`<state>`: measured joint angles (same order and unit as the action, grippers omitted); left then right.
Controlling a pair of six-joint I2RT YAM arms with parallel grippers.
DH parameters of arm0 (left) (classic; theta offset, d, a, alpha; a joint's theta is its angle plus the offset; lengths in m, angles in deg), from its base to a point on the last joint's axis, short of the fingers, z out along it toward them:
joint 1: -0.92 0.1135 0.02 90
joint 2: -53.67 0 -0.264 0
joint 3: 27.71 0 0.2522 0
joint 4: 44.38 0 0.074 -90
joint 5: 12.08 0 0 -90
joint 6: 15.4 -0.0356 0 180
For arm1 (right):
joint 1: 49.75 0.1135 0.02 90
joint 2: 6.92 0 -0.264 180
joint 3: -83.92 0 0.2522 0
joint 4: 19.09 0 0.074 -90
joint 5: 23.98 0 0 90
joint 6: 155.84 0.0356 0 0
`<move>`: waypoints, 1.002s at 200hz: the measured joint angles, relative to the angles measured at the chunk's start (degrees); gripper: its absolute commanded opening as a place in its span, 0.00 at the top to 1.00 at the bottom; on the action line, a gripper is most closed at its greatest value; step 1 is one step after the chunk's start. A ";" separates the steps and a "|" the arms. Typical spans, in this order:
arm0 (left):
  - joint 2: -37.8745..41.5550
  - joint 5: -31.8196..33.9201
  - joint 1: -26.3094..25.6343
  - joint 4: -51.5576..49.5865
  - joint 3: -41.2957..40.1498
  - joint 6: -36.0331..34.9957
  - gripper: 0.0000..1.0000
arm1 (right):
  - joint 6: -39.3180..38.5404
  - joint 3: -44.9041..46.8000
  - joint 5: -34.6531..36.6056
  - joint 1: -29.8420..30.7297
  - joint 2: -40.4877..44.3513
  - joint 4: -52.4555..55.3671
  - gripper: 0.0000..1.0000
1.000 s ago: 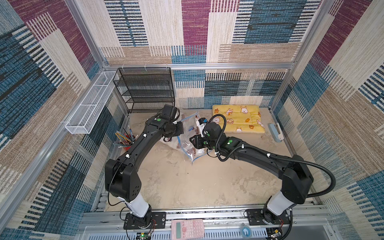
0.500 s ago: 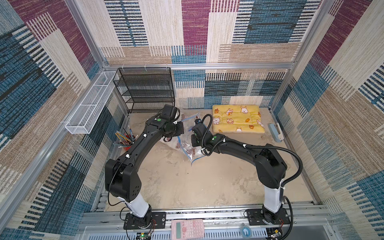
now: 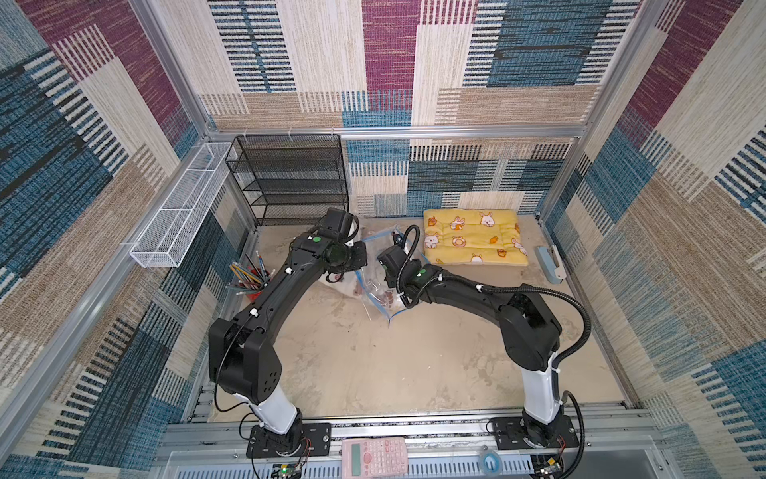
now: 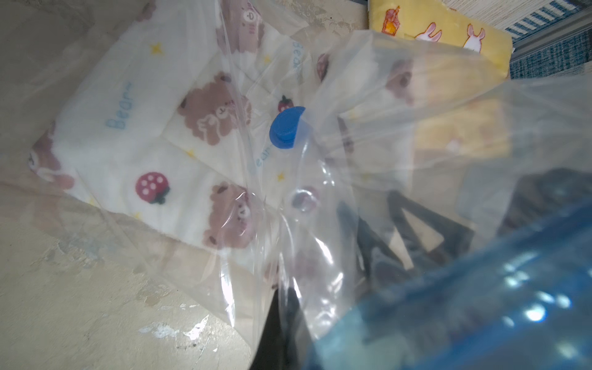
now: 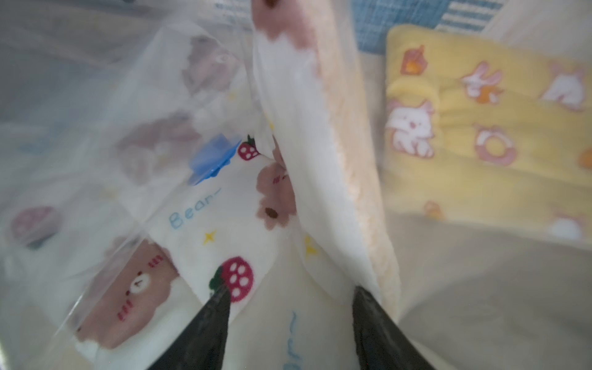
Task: Take the blanket out of the vacuum bag
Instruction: Take out the blanket from the vacuum bag.
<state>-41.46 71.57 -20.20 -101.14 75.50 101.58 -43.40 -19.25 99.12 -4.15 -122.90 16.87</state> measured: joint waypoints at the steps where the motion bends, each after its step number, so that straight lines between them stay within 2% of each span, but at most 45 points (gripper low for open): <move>1: 0.00 0.00 0.00 0.00 -0.02 0.00 1.00 | 0.00 -0.11 0.11 -0.02 -0.13 0.11 0.35; 27: 0.15 -0.04 0.00 0.00 -0.04 0.00 1.00 | 0.02 -1.38 0.92 -0.39 -2.08 1.22 0.33; 41: 0.26 -0.24 0.00 -0.02 -0.04 0.00 1.00 | 0.07 -1.33 -1.01 -0.94 -2.25 1.11 0.35; 76: 0.33 -1.31 -0.02 0.39 -0.04 0.00 1.00 | 0.70 3.67 -15.52 -3.78 -0.70 -4.55 0.43; 108: 0.35 -1.31 -0.02 0.39 -0.07 0.00 1.00 | 1.57 6.34 -26.93 -4.76 2.05 -9.92 0.55; 127: 0.35 -1.33 -0.02 0.39 -0.09 0.00 1.00 | 2.29 6.97 -30.99 -5.68 2.64 -12.28 0.60; 145: 0.35 -1.33 -0.02 0.46 -0.11 0.00 1.00 | 3.23 8.35 -34.56 -6.45 3.37 -13.86 0.60; 172: 0.35 -1.33 -0.02 0.81 -0.22 0.00 1.00 | 3.74 8.61 -35.67 -6.73 3.78 -14.62 0.48; 200: 0.35 -1.36 -0.02 1.01 -0.24 0.00 1.00 | 3.65 7.10 -28.61 -6.62 3.93 -11.54 0.45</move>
<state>-41.11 70.22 -20.23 -100.14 75.26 101.58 -39.75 -12.15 70.51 -10.77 -118.97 5.33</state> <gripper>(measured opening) 0.049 0.546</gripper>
